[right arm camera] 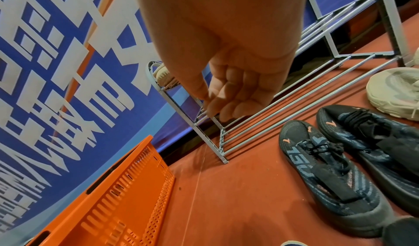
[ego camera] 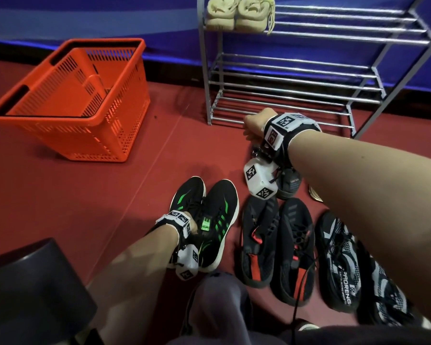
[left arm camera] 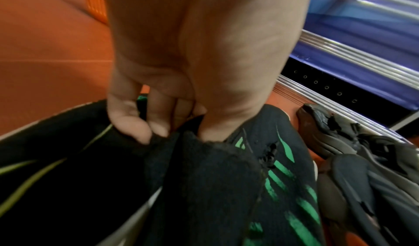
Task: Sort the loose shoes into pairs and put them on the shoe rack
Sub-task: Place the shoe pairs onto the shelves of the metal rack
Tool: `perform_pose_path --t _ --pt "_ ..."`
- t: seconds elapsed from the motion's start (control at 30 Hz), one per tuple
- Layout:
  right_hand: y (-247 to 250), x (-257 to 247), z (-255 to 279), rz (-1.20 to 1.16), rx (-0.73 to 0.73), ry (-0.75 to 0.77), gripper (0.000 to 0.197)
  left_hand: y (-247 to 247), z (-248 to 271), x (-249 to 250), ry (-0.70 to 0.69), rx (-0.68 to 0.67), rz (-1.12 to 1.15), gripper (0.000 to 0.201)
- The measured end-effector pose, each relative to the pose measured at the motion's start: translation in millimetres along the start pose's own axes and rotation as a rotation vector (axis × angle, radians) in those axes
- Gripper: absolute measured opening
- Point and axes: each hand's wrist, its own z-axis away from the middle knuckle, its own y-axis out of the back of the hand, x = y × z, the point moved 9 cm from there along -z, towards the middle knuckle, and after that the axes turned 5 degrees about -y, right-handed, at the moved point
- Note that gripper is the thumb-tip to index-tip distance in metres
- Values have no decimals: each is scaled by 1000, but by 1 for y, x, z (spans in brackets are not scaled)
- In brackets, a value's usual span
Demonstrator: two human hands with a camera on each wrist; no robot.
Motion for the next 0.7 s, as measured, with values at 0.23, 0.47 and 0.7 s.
perform_pose_path --t 0.23,0.47,0.7 --pt "2 -2 3 -26 -13 10 23 15 46 14 -161 120 1 34" --pt "17 1 5 -44 9 -5 22 72 65 20 -321 350 50 26" --pt "45 8 0 -129 16 6 19 176 116 51 -428 592 75 18"
